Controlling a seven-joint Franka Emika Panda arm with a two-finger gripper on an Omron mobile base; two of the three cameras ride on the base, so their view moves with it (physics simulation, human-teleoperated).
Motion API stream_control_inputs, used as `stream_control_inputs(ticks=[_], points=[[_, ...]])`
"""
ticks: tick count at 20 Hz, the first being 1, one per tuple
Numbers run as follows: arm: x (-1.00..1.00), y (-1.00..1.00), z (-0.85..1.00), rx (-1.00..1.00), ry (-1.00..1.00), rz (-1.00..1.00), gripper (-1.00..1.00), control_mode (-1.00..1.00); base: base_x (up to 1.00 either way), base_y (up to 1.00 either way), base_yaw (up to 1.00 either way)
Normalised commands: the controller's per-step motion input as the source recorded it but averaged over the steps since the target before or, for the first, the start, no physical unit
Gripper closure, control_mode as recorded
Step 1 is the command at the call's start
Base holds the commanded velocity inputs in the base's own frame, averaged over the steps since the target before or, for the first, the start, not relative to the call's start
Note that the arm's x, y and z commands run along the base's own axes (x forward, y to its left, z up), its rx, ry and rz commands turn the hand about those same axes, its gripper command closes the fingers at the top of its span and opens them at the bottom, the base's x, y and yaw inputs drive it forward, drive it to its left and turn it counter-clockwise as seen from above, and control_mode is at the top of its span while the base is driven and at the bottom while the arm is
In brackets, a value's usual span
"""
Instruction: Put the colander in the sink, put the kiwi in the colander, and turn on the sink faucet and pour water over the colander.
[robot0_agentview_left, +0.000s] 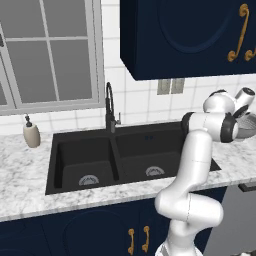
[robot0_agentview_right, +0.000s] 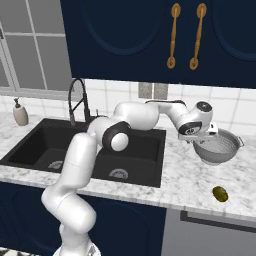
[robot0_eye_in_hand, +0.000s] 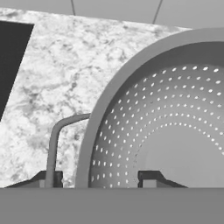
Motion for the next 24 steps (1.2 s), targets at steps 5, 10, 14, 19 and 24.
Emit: stream_control_inputs(ticks=[5, 10, 14, 19, 24], points=[[-0.01, 0.00, 0.00, 0.00, 0.00, 0.00, 1.00, -1.00, 0.00, 0.00, 0.00], [-0.30, 0.10, 0.00, -0.02, 0.00, 0.03, 1.00, -1.00, 0.00, 0.00, 0.00], [-0.36, 0.41, 0.00, -0.06, -0.02, 0.06, 1.00, -1.00, 0.00, 0.00, 0.00], [-0.31, 0.61, 0.00, -0.07, -0.07, 0.10, 1.00, -1.00, 0.00, 0.00, 0.00], [-0.40, 0.62, 0.01, -0.04, -0.01, 0.14, 1.00, -1.00, 0.00, 0.00, 0.00]])
